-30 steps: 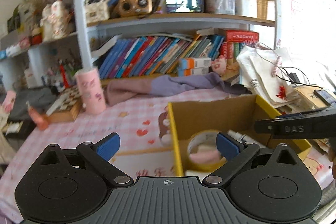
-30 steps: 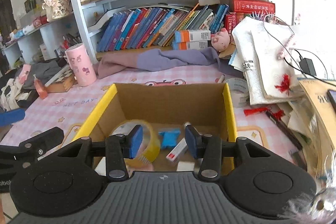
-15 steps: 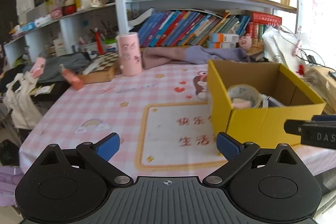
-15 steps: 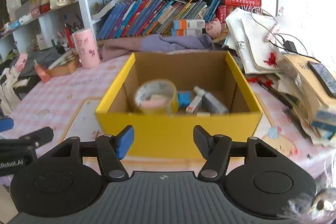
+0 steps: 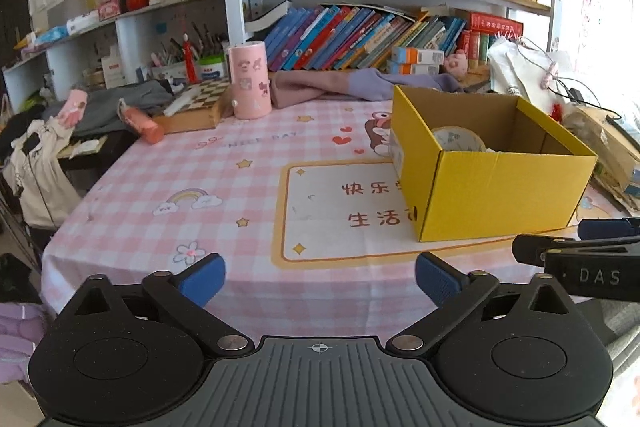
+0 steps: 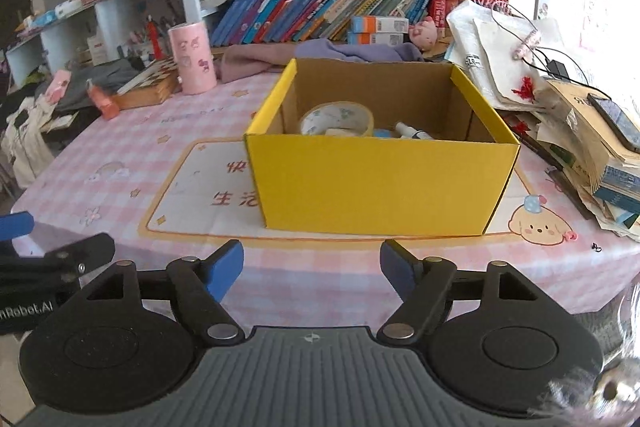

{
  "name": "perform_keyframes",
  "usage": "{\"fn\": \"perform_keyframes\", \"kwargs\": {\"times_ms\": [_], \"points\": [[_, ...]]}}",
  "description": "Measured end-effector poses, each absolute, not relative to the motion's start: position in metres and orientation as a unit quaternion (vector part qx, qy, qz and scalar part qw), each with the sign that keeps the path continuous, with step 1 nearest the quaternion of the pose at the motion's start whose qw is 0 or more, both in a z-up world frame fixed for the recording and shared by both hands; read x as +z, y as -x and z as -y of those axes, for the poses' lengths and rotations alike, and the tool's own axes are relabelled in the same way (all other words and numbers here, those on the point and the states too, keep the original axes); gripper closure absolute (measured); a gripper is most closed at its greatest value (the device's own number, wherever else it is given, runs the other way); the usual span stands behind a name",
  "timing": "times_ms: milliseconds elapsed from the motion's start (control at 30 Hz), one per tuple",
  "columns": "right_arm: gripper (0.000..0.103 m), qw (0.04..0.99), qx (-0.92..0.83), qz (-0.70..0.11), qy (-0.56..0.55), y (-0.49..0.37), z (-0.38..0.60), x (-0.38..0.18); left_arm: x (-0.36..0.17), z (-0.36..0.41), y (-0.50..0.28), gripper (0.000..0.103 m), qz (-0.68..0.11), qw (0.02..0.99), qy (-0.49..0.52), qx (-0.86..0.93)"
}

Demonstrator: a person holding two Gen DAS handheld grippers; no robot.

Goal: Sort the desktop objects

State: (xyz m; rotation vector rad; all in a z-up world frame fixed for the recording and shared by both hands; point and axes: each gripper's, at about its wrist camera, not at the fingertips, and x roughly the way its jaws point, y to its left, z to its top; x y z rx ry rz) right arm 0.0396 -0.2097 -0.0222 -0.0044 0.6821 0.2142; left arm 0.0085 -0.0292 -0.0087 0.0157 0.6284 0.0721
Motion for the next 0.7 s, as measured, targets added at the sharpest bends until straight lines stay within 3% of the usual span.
{"fn": "perform_keyframes", "kwargs": {"times_ms": [700], "points": [[0.021, 0.929, 0.123, -0.349, 0.007, -0.021, 0.195, -0.03, -0.016, 0.014, 0.006, 0.0, -0.324, 0.945, 0.014, 0.035]]}}
